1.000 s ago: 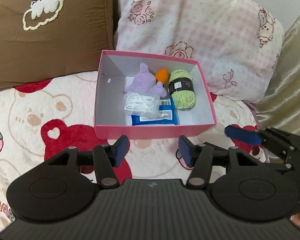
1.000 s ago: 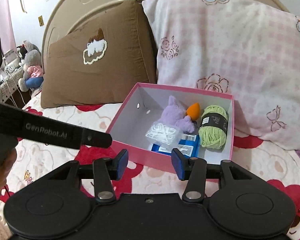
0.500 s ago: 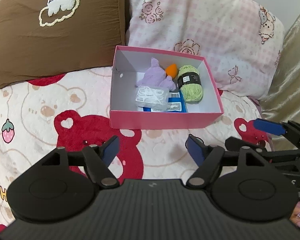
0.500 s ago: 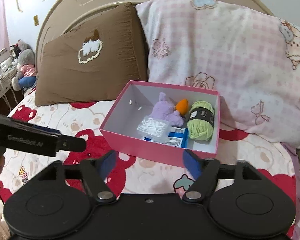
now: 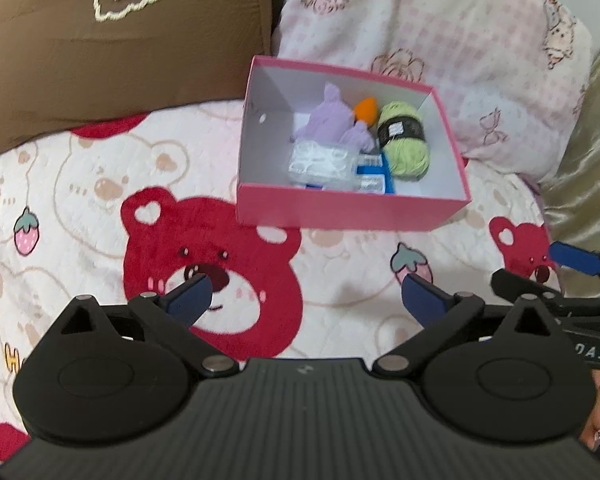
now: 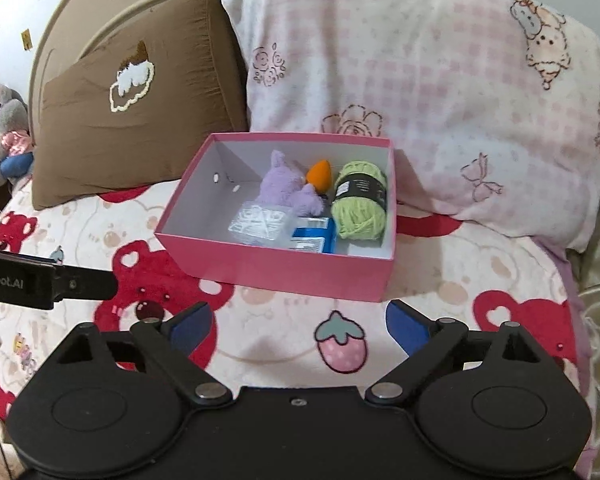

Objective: Organize objects

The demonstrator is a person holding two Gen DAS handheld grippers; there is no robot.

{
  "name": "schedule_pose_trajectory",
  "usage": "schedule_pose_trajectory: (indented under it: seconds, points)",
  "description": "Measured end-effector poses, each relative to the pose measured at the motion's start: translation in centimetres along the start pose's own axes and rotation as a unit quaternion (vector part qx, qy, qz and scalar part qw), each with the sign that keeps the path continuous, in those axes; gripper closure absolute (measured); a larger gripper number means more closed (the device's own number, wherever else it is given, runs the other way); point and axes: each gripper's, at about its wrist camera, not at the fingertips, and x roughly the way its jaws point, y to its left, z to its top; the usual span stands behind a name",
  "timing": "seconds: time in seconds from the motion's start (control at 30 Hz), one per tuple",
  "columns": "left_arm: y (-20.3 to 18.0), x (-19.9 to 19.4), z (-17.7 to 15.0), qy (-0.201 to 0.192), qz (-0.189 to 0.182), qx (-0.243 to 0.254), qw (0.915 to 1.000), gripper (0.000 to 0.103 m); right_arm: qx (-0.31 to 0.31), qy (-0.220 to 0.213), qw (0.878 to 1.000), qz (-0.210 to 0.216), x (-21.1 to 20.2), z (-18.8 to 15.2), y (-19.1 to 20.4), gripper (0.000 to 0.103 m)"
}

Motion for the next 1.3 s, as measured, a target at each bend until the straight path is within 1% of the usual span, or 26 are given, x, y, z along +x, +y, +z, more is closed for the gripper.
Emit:
schedule_pose_trajectory:
  seconds: [0.2,0.33,0.47,0.6,0.67,0.7,0.83,1.0,1.1,1.3]
  points:
    - [0.2,-0.4,-0.6,-0.001,0.013,0.003,0.9999,0.000,0.006,-0.004,1.000,-0.003,-0.7,-0.1,-0.3,0.007]
    - [-0.3,-0.8,-0.7,-0.001,0.053,0.009,0.9985,0.000,0.013,0.000,1.000,-0.009,-1.0,-0.1,-0.6,0.007]
    - [-0.4,-1.3,-0.9,-0.003,0.036,0.007,0.9993,0.000,0.031,0.004,0.999,-0.016,-1.1,-0.1,-0.8,0.007]
    - [-0.3,-1.2,-1.1,-0.001,0.031,0.003,0.9995,0.000,0.024,0.009,0.999,-0.021,-1.3,-0.2,-0.5,0.007]
    - [-0.2,-0.8,-1.2,0.007,0.028,0.005,0.9996,0.000,0.021,0.010,0.999,-0.022,-1.4,-0.2,-0.4,0.007]
    - [-0.1,-0.6,-1.3,0.011,0.028,0.006,0.9995,0.000,0.020,0.011,1.000,-0.022,-1.4,-0.3,-0.3,0.007]
    - [-0.3,0.0,-1.4,0.012,0.057,0.018,0.9981,0.000,0.018,0.017,0.999,-0.026,-1.3,-0.3,-0.1,0.007]
    - [0.0,-0.2,-1.3,0.007,0.042,0.010,0.9990,0.000,0.021,0.020,0.999,-0.032,-1.3,-0.3,-0.1,0.007]
    - [-0.1,-0.4,-1.1,0.003,0.042,0.007,0.9991,0.000,0.033,0.013,0.999,-0.031,-1.4,-0.2,-0.3,0.007]
    - [0.0,-0.3,-1.2,0.006,0.049,0.003,0.9988,0.000,0.034,0.019,0.999,-0.032,-1.3,-0.4,-0.2,0.007]
